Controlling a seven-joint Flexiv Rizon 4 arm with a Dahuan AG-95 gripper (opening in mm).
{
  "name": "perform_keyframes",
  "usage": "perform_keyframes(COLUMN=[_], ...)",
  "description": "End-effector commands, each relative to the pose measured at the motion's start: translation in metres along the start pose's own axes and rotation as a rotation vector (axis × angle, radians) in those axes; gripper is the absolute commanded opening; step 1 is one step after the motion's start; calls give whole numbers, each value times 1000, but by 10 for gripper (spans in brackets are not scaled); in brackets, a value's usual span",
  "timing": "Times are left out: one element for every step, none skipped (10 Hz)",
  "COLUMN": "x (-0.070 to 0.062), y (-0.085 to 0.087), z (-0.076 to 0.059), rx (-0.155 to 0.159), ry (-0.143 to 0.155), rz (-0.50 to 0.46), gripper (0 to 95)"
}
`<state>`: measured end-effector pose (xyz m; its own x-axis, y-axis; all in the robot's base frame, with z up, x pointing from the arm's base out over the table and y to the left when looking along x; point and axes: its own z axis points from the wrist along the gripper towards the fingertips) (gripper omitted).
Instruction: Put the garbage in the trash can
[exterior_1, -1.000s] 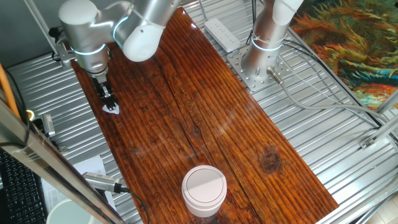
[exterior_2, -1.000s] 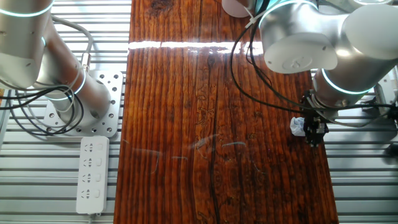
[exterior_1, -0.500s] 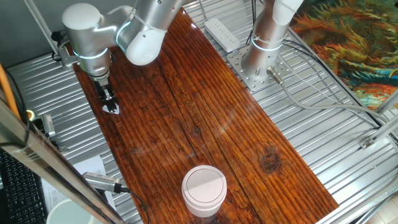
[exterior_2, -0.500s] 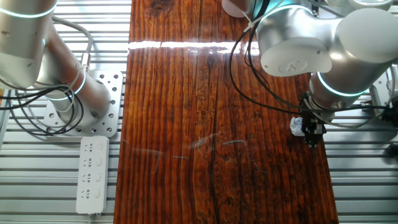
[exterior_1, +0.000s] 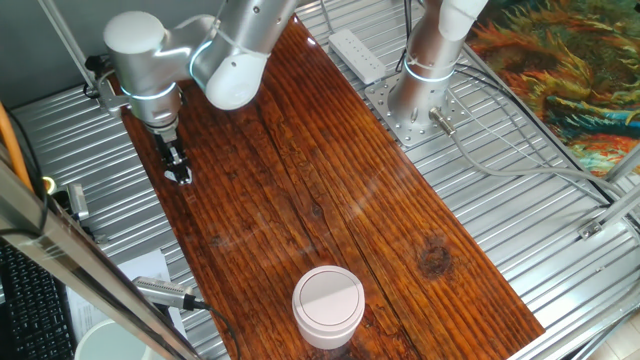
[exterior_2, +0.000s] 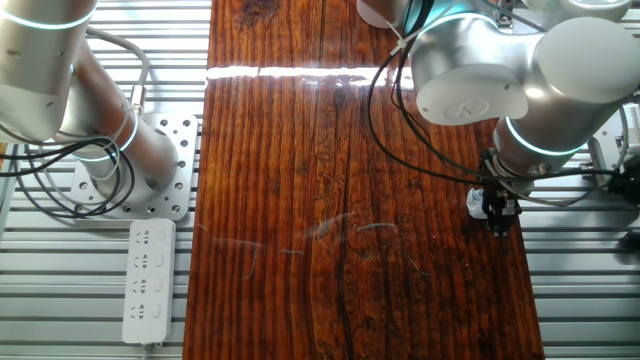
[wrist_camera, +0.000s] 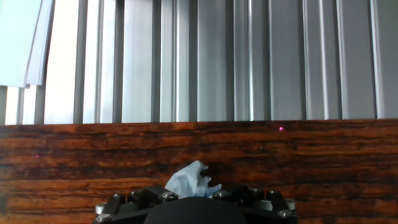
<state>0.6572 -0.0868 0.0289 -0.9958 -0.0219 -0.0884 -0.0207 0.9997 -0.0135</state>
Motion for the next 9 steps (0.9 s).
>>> perform_keyframes(x=[-1, -1, 0, 0, 0, 0, 0, 0, -1], y=[0, 0, 0, 0, 0, 1, 1, 2, 2], z=[0, 1, 1, 1, 1, 2, 2, 1, 1], rx=[0, -1, -2, -2, -2, -3, -4, -5, -8], ry=[2, 4, 5, 6, 7, 8, 8, 10, 12], rz=[4, 6, 9, 10, 14, 18, 21, 25, 27], gripper=[570, 570, 380, 380, 190, 190, 190, 0, 0])
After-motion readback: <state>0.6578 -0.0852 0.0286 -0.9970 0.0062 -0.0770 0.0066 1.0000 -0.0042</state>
